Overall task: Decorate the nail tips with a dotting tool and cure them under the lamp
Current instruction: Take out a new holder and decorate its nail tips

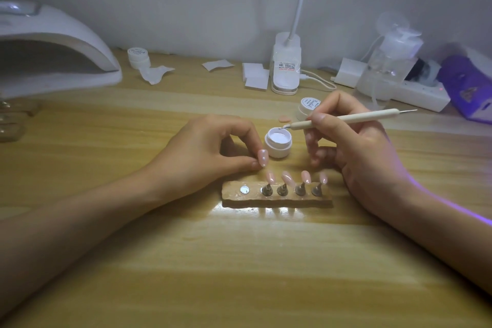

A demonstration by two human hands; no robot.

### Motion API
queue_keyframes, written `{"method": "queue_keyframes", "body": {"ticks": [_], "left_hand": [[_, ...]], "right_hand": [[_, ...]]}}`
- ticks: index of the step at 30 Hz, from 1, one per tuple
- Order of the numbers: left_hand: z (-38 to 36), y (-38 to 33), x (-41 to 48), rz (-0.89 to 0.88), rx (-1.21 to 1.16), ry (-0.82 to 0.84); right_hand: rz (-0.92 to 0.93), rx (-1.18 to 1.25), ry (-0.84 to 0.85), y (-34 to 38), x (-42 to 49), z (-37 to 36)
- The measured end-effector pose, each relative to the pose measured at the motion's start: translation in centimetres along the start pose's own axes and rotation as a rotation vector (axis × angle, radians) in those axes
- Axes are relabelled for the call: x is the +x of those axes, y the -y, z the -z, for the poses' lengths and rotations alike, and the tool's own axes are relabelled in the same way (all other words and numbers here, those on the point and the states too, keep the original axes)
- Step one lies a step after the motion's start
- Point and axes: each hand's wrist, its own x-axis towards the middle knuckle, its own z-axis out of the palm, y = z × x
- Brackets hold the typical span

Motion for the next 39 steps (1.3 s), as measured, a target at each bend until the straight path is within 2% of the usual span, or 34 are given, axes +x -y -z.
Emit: {"method": "queue_keyframes", "body": {"ticks": [3, 6, 9, 12, 20, 31, 39], "left_hand": [[0.8, -0.1, 0.2, 0.088, -0.151, 0.007], [2.8, 0.0, 0.0, 0.145, -0.331, 0.135], [3.5, -0.1, -0.7, 0.068, -0.348, 0.328], [2.8, -0.4, -1.0, 0.017, -0.285, 0.408], [2.4, -0.3, -0.9, 0.016, -0.139, 0.346], [1.9, -0.6, -1.2, 0.020, -0.174, 0.323], [1.3, -1.3, -1.4, 0.010, -0.059, 0.276]], "right_hand": [[-0.002, 0.028, 0.006, 0.0, 0.0, 0.0], [-0.012, 0.050, 0.012, 0.0, 0.0, 0.1], [-0.017, 0.065, 0.013, 0.0, 0.0, 0.1], [-0.016, 0.070, 0.009, 0.0, 0.0, 0.1], [-0.059, 0.101, -0.024, 0.0, 0.3, 0.1], [-0.090, 0.182, -0.071, 0.1, 0.3, 0.2], [-0.080, 0.176, -0.060, 0.1, 0.3, 0.2]]}}
